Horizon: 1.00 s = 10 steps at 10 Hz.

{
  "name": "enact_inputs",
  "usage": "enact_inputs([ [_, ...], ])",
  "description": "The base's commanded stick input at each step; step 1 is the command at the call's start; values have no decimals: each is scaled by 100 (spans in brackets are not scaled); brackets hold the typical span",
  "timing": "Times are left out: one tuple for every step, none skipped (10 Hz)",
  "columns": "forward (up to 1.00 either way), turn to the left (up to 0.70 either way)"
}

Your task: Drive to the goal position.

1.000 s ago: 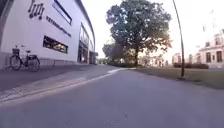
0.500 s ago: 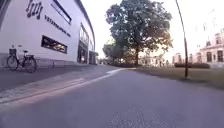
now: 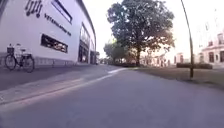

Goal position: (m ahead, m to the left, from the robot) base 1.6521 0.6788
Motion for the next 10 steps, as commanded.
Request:
enact_inputs([
  [50, 0],
  [50, 0],
  [50, 0],
  [50, 0],
  [50, 0],
  [50, 0],
  [50, 0],
  [50, 0],
  [50, 0],
  [50, 0],
])
